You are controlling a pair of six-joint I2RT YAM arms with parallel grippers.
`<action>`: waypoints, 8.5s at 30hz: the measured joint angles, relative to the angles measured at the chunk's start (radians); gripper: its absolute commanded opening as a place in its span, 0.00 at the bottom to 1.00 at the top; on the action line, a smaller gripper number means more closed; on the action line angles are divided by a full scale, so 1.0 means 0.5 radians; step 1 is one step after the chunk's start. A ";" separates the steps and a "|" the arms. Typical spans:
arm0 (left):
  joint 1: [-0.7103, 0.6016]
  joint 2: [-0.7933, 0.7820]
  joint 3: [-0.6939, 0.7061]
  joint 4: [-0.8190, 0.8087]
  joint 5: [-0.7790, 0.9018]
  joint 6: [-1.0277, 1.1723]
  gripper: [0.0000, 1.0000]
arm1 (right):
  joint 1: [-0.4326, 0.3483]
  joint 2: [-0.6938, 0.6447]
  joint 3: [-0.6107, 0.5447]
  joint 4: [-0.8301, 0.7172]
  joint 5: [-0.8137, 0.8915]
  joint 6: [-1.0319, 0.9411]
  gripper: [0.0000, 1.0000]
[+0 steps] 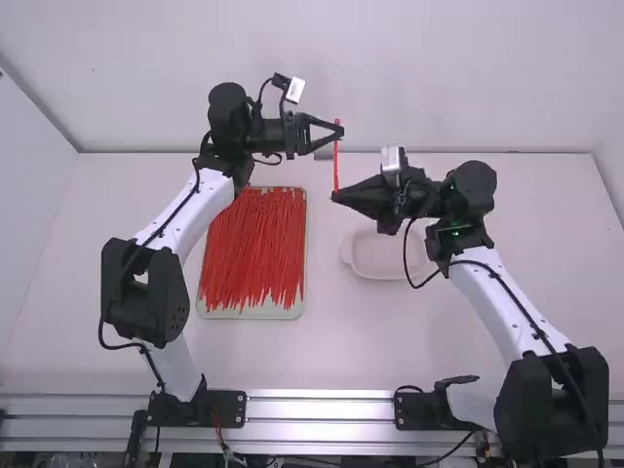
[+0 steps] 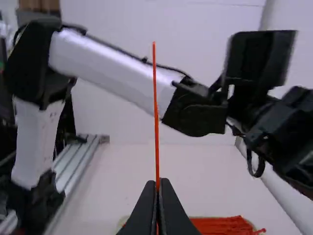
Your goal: Fasten the cable tie
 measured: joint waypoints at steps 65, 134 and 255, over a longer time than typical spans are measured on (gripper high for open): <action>0.009 0.000 0.000 0.813 0.398 1.028 0.02 | 0.082 0.004 -0.003 -0.173 0.349 1.863 0.00; 0.040 0.000 0.001 0.784 0.467 1.199 0.02 | 0.101 0.005 -0.004 -0.179 0.388 1.871 0.00; -0.247 0.026 -0.089 1.437 0.658 0.344 0.02 | -0.230 0.004 0.238 -0.048 0.260 2.020 0.32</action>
